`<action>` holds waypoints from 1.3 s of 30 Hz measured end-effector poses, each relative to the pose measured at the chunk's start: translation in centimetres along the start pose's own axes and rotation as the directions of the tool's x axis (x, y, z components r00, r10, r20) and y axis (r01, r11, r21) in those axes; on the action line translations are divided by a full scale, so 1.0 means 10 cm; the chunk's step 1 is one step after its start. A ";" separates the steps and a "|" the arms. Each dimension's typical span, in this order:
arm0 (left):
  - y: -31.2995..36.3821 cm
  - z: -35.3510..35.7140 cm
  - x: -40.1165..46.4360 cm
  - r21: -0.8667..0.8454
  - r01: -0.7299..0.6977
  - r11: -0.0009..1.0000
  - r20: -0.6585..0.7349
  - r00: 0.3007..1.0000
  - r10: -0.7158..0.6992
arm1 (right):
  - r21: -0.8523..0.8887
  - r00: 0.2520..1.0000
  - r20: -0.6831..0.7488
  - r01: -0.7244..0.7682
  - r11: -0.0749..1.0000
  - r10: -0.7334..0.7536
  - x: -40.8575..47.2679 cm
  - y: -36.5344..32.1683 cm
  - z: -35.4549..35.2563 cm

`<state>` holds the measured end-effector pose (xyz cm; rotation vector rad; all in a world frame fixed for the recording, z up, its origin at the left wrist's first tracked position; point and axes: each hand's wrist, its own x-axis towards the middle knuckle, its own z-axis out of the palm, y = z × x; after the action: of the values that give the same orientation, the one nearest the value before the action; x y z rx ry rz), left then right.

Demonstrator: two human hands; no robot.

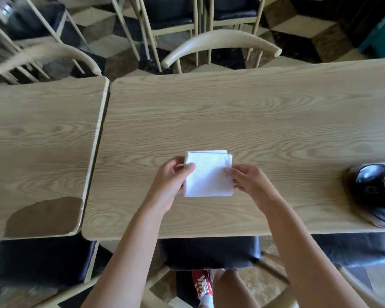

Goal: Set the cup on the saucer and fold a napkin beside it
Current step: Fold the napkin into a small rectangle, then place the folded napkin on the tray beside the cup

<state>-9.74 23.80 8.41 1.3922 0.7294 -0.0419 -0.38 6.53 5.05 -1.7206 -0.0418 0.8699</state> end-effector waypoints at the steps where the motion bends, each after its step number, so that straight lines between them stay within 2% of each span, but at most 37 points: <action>1: 0.07 0.00 -0.06 -0.002 -0.018 1.000 0.010 1.000 0.018 | 0.028 1.000 0.013 0.008 1.000 -0.009 -0.09 -0.11 -0.03; 5: 0.33 0.08 -0.28 -0.070 -0.132 0.989 0.071 0.988 0.137 | 0.174 0.997 -0.056 0.071 0.982 -0.062 -0.50 -0.52 -0.13; 9: 0.59 0.20 -0.53 -0.123 -0.237 0.964 0.103 0.963 0.250 | 0.195 0.978 -0.131 0.187 0.963 -0.164 -0.93 -0.81 -0.24; 14: 0.87 0.34 -0.80 -0.123 -0.343 0.931 0.081 0.932 0.354 | 0.123 0.920 -0.273 0.324 0.938 -0.282 -1.37 -0.98 -0.32; 18: 0.97 0.45 -1.00 -0.120 -0.356 0.927 0.138 0.918 0.371 | 0.097 0.861 -0.390 0.392 0.915 -0.328 -1.65 -1.02 -0.44; 23: 0.95 0.63 -1.26 -0.149 -0.404 0.903 0.015 0.912 0.410 | -0.020 0.806 -0.423 0.447 0.894 -0.413 -1.97 -1.05 -0.53; 27: 0.96 0.88 -1.48 -0.123 -0.488 0.864 -0.008 0.871 0.490 | -0.089 0.758 -0.453 0.486 0.870 -0.469 -2.21 -1.02 -0.75; 33: 0.87 1.69 -1.86 -0.062 -0.578 0.814 0.009 0.815 0.579 | -0.156 0.720 -0.485 0.486 0.860 -0.496 -2.73 -0.73 -1.49; 37: 0.63 2.58 -2.11 -0.099 -0.591 0.800 -0.009 0.805 0.593 | -0.274 0.729 -0.421 0.465 0.842 -0.540 -3.13 -0.41 -2.31; 39: 0.48 3.07 -2.24 -0.131 -0.588 0.798 -0.022 0.807 0.590 | -0.324 0.712 -0.438 0.444 0.836 -0.548 -3.31 -0.25 -2.73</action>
<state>-11.67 -11.33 23.45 1.4349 0.2454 0.4798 -7.97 -29.95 26.52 -1.9447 -0.2313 -0.0237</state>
